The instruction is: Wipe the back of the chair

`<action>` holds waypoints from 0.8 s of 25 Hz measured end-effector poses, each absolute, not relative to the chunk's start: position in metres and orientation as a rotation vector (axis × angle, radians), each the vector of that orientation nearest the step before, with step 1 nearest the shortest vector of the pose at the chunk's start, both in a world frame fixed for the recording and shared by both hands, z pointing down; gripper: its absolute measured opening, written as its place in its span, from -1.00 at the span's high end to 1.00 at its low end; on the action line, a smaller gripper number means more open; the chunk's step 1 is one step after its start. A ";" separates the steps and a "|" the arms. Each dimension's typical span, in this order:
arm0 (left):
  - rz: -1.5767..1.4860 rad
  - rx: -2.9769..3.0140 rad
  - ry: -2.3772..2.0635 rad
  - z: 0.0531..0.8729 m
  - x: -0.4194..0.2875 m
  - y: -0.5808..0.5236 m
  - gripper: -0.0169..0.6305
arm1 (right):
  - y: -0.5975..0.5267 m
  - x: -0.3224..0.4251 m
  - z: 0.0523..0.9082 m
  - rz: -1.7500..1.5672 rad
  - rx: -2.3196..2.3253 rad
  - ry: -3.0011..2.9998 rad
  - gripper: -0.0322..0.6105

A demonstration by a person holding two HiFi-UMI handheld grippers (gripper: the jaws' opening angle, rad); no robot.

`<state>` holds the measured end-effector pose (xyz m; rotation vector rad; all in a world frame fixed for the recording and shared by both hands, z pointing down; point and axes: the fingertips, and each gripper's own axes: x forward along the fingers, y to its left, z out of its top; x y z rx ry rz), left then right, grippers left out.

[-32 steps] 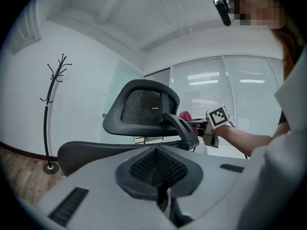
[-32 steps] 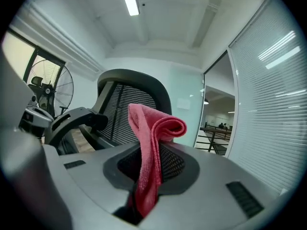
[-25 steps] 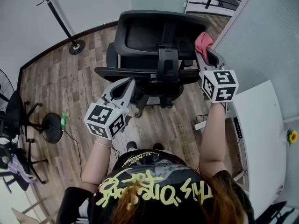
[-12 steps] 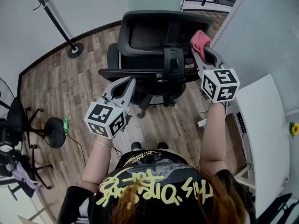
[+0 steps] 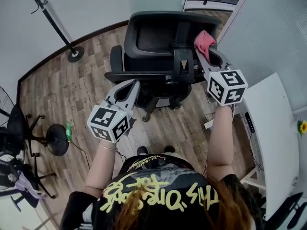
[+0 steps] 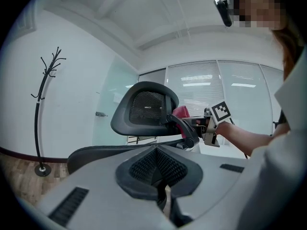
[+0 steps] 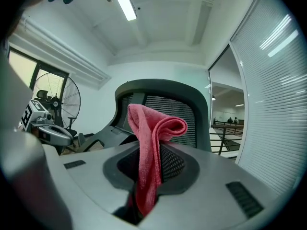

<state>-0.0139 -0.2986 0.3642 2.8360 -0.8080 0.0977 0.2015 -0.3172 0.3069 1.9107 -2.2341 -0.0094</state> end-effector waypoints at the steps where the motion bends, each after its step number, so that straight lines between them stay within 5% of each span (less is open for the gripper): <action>1: 0.097 2.838 -0.804 0.364 -0.015 -0.299 0.97 | -0.317 0.200 0.307 -0.009 1.901 -2.232 0.70; 20: 0.127 2.872 -0.737 0.366 -0.018 -0.304 0.97 | -0.301 0.170 0.279 -0.082 1.875 -2.240 0.71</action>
